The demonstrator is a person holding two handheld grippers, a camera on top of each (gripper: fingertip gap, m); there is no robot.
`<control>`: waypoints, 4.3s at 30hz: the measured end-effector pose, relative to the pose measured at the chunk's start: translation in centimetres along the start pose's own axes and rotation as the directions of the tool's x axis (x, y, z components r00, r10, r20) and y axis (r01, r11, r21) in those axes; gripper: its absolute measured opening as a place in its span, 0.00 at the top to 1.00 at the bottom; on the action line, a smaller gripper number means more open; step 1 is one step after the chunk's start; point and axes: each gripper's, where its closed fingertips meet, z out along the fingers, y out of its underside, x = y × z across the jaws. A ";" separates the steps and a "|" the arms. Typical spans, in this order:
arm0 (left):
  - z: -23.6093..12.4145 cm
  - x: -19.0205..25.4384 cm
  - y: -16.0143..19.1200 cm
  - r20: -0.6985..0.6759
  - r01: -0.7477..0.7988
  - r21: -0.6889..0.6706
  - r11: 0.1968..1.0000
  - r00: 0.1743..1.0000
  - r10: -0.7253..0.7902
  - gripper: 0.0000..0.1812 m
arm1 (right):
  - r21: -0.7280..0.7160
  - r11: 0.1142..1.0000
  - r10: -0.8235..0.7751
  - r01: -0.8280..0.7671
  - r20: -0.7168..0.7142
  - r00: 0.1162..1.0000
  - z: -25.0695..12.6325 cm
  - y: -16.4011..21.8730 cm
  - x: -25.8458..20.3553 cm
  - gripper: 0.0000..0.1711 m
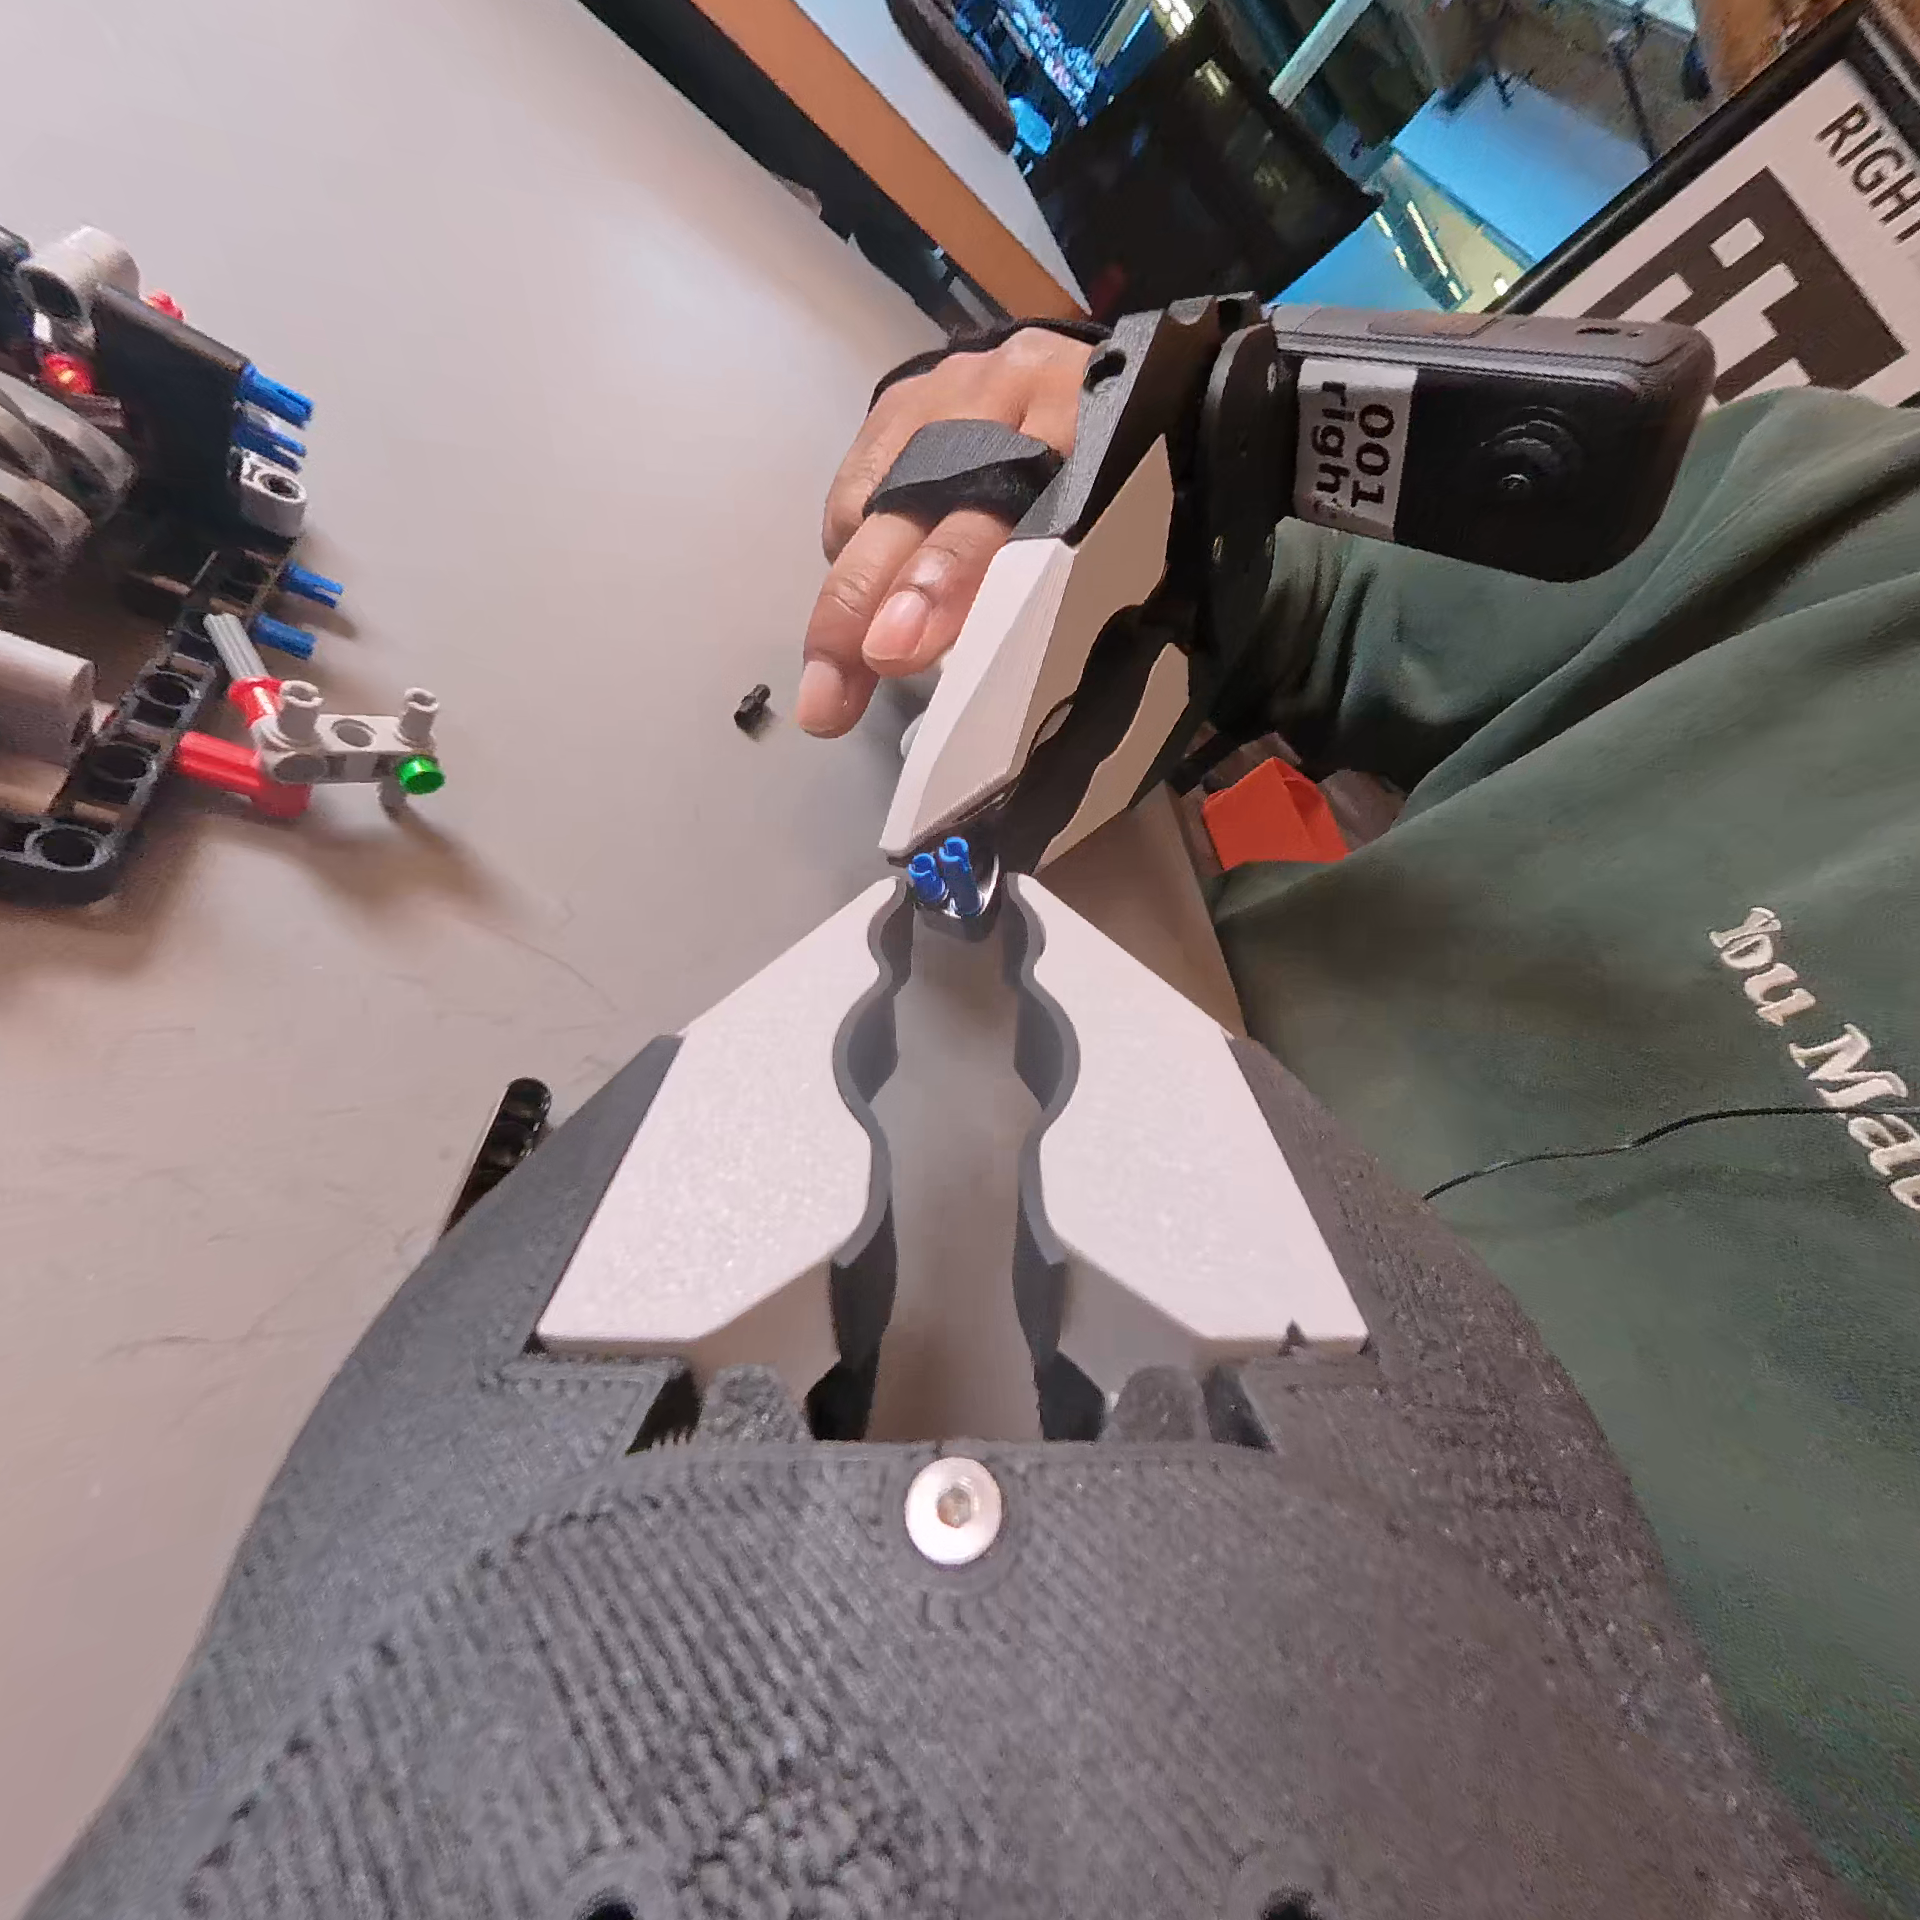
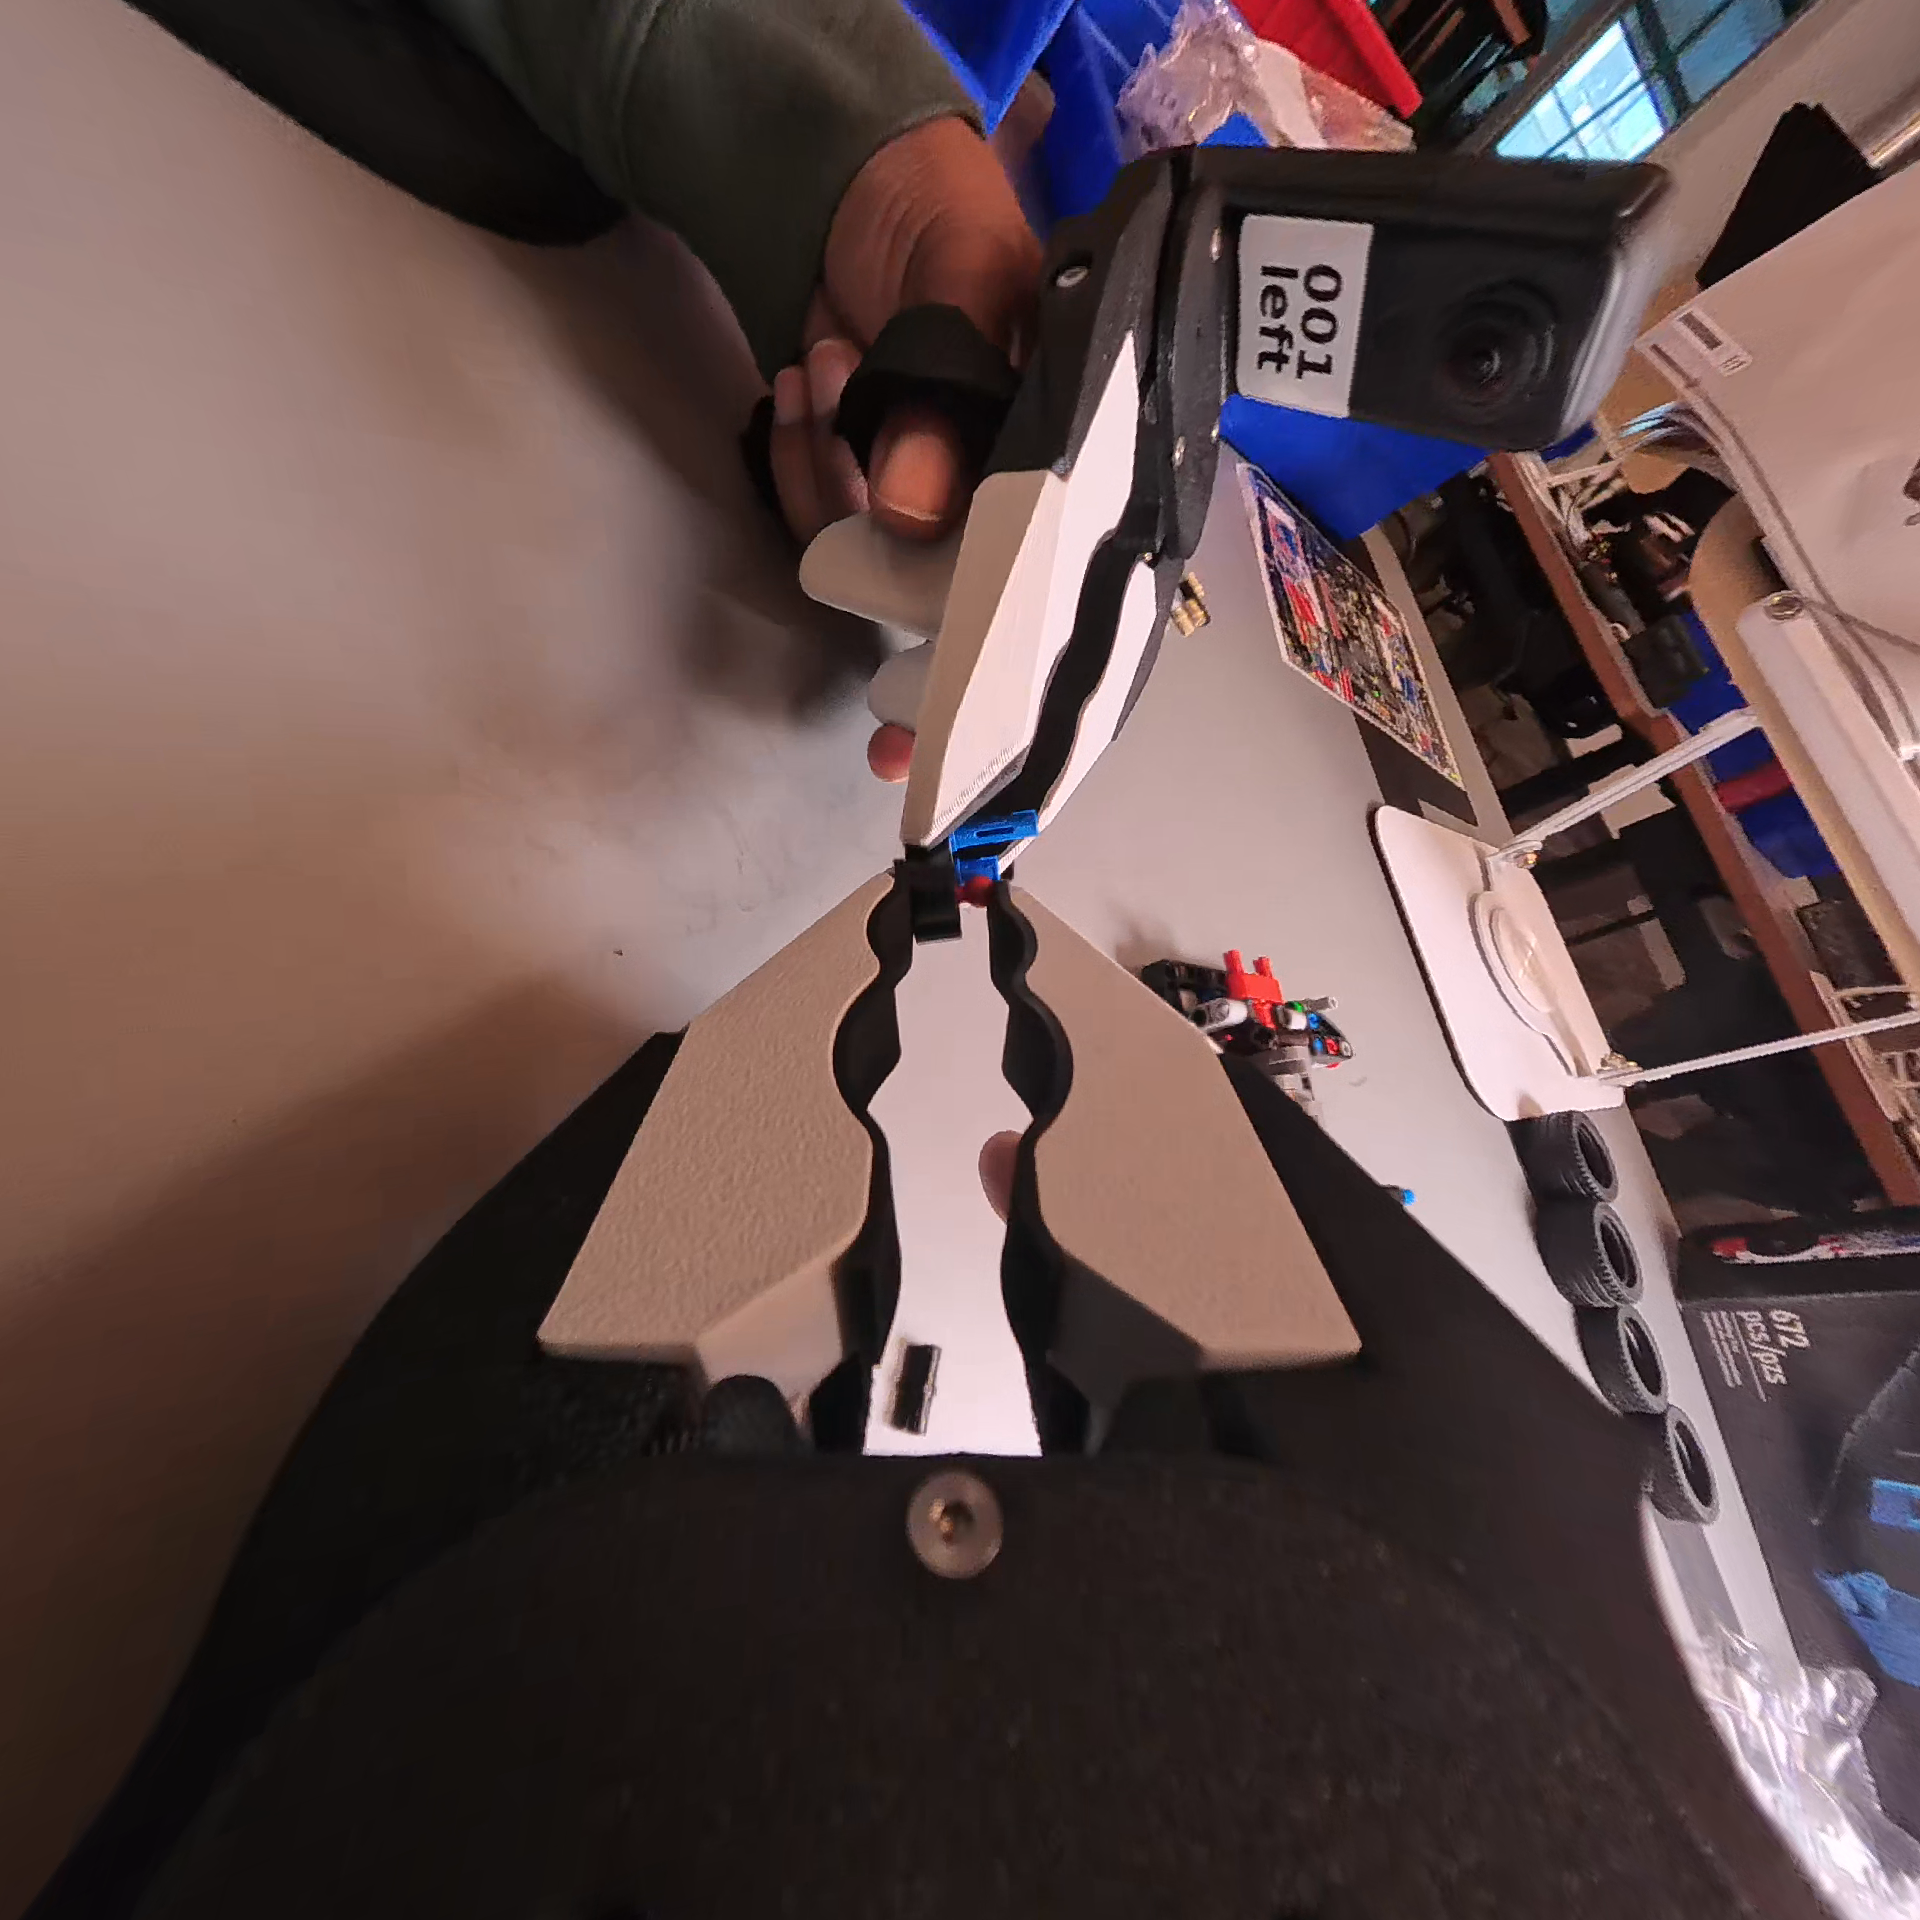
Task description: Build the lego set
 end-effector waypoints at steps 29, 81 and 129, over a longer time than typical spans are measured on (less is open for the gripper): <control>-1.1 -5.4 2.5 0.463 -0.367 -0.363 0.857 0.727 0.507 0.85 | -0.218 0.910 0.393 -0.352 0.185 0.901 -4.7 6.7 0.1 0.78; -5.4 -7.2 2.7 0.596 -0.282 -0.393 0.875 0.647 0.476 0.97 | -0.289 0.938 0.244 -0.193 0.153 0.958 1.4 2.9 -3.0 0.90; 0.0 -1.9 3.7 0.332 -0.421 -0.352 0.836 0.779 0.532 0.87 | -0.318 0.864 0.420 -0.391 0.027 0.907 0.4 6.3 2.7 0.81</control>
